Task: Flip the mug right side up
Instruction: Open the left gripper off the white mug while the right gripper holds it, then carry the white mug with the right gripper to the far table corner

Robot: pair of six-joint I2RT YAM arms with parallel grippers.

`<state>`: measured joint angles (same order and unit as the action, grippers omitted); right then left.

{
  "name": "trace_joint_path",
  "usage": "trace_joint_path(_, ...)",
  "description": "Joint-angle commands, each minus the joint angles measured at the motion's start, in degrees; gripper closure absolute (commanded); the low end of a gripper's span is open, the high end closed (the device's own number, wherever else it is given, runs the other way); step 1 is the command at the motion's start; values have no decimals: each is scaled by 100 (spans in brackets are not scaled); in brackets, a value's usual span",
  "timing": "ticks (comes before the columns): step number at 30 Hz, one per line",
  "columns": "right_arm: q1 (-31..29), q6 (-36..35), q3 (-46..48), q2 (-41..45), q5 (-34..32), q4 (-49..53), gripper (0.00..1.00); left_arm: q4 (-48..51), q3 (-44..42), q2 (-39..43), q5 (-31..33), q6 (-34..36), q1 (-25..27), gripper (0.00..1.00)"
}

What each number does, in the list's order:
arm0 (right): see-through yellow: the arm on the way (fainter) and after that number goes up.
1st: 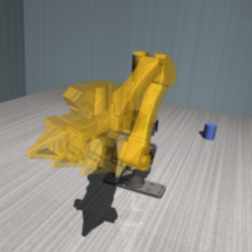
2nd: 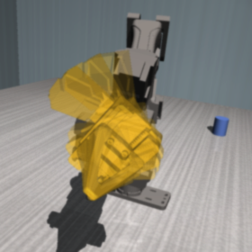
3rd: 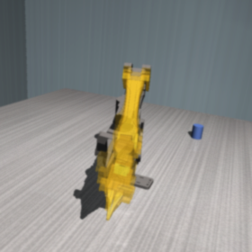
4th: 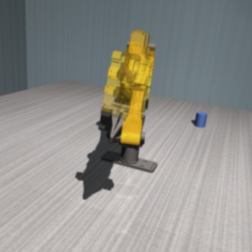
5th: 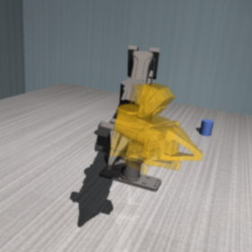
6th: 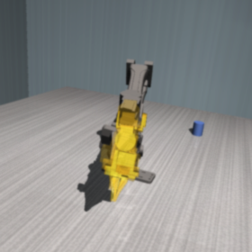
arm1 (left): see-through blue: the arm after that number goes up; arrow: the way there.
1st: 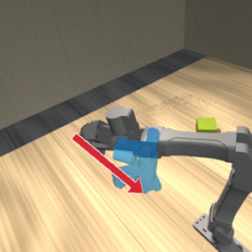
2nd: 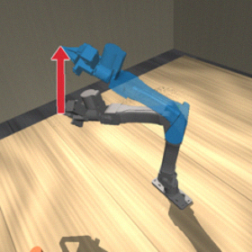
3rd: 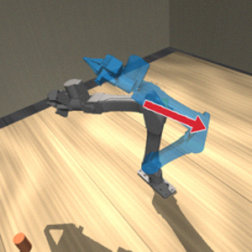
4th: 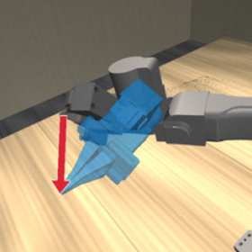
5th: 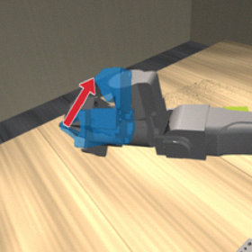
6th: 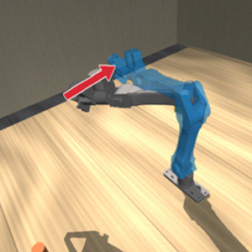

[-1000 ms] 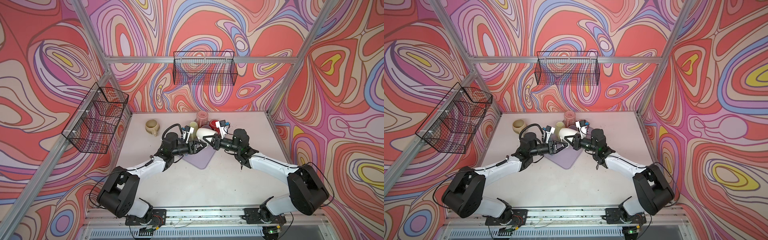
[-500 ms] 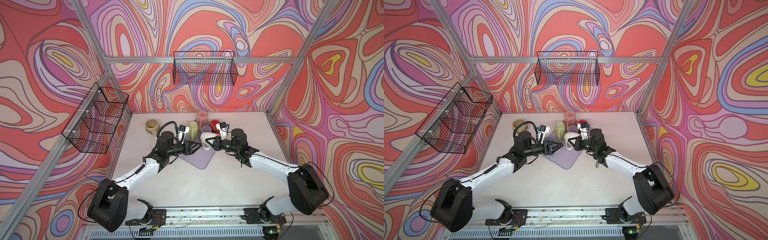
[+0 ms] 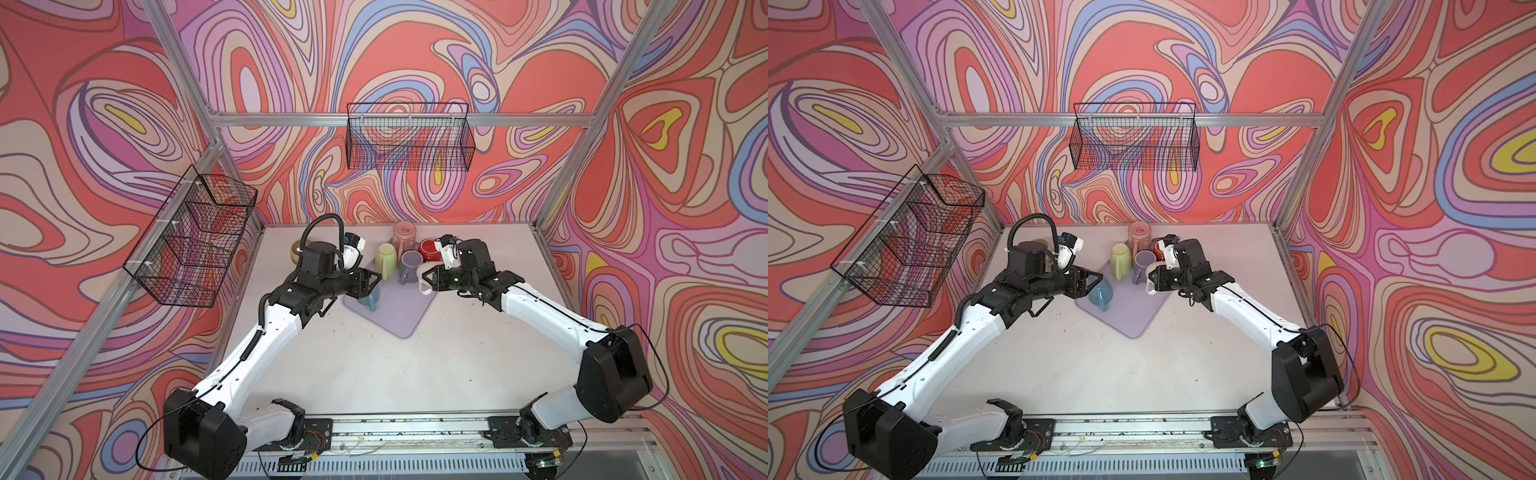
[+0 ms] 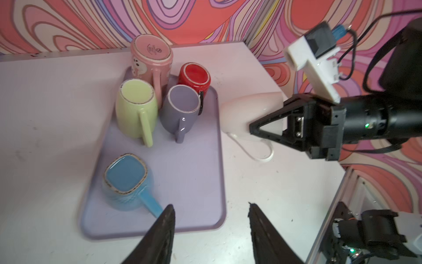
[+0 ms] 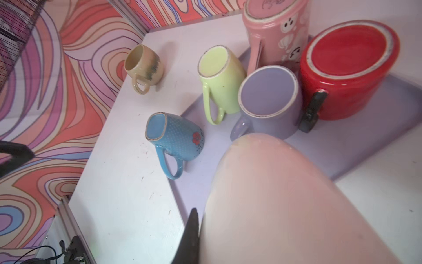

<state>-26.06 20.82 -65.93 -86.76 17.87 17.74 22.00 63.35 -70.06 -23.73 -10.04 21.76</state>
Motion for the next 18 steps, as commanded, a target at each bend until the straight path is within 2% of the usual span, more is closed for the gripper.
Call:
trace_joint_path(1,133,-280,-462,-90,-384,688,100,1066,393,-109,752,992,-16,46)
trace_joint_path(6,476,-383,-1039,-277,-814,1413,100,1054,288,-60,1456,1361,-10,46)
trace_joint_path(10,808,-476,-1428,-422,-1167,1802,100,732,-137,154,1295,1310,-13,46)
trace_joint_path(15,1244,-524,-1872,-808,-1310,2095,100,814,-168,136,1241,1214,32,46)
trace_joint_path(18,1578,-588,-2288,-1184,-1271,2353,100,906,-170,61,1540,1370,349,47)
